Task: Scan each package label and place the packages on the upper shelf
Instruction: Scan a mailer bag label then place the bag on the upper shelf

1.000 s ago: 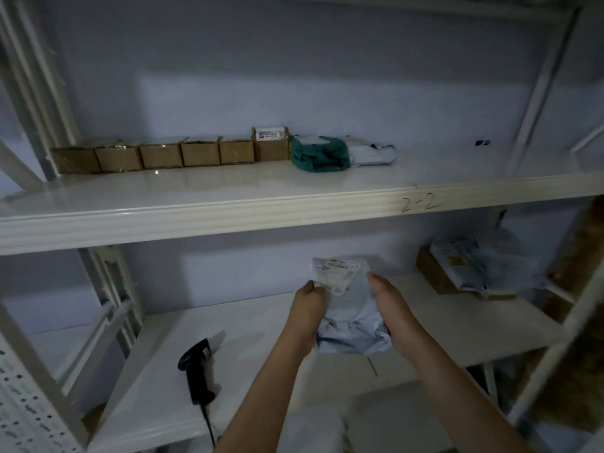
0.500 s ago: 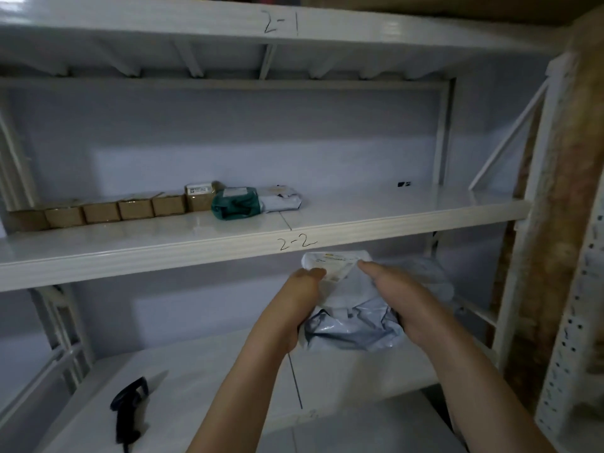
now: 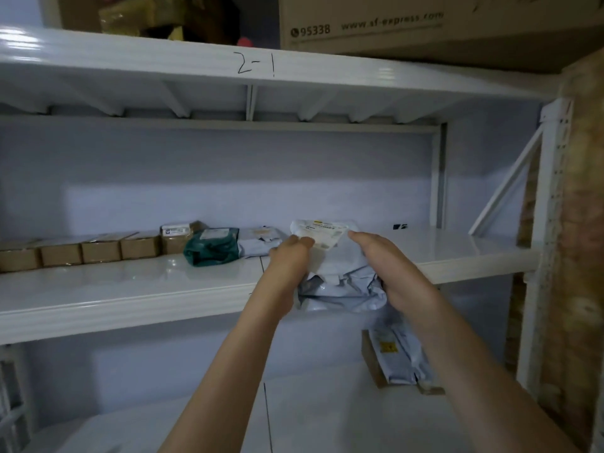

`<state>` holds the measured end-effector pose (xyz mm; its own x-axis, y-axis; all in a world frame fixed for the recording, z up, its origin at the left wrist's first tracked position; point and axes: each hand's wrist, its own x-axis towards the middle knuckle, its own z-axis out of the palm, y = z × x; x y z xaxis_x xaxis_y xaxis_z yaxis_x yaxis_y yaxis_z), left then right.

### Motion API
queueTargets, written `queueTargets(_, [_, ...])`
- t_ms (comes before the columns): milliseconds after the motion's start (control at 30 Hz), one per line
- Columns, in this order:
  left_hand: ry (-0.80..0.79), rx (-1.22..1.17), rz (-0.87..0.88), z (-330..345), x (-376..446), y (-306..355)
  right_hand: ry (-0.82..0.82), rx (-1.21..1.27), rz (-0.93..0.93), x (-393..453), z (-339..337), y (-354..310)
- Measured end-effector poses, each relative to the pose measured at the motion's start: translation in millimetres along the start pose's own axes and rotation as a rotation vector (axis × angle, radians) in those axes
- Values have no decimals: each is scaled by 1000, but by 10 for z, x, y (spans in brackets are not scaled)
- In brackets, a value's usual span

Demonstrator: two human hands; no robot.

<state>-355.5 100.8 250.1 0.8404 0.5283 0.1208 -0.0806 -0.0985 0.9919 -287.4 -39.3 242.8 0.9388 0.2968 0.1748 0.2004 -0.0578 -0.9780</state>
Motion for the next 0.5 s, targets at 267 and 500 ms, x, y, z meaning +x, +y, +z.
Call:
queueTargets(267, [24, 56, 74, 145, 1074, 26, -232, 174, 7, 1086, 23, 61])
queueTargets(500, [-48, 472, 157, 366, 1710, -83, -380, 136, 14, 1894, -141, 143])
